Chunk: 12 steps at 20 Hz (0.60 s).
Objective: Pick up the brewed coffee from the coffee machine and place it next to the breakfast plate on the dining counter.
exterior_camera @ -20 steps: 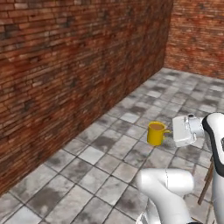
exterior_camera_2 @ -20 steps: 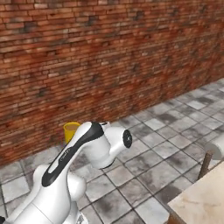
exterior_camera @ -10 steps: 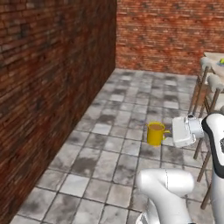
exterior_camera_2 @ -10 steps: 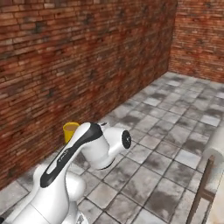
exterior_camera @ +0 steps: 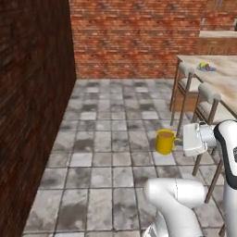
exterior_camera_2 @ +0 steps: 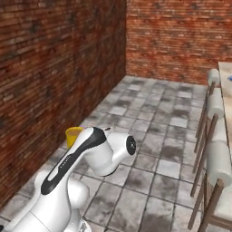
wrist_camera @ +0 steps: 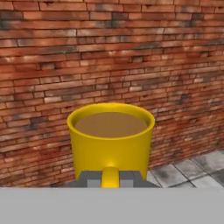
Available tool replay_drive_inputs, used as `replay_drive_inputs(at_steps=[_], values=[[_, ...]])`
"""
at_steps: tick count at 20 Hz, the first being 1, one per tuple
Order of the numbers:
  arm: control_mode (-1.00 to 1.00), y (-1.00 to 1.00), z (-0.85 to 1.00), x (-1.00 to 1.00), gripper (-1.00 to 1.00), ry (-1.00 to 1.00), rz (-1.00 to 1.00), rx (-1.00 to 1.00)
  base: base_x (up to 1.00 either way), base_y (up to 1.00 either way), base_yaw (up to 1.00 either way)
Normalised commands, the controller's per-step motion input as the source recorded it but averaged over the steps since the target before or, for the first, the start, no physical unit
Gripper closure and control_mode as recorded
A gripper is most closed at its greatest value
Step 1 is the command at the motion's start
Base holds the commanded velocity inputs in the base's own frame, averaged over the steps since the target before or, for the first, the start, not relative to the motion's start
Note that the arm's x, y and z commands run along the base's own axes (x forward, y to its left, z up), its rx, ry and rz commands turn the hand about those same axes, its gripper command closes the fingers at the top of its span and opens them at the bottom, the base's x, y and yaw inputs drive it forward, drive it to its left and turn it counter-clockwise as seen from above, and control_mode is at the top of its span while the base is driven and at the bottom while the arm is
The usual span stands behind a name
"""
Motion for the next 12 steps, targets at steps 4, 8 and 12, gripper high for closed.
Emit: replay_drive_inputs(at_steps=[4,8,12], values=[[1.0,0.0,0.0,0.0,1.0,0.0,0.0,0.0,1.0,0.34,-0.47],[1.0,0.0,0.0,0.0,1.0,0.0,0.0,0.0,1.0,0.34,-0.47],[1.0,0.0,0.0,0.0,1.0,0.0,0.0,0.0,1.0,0.35,-0.48]])
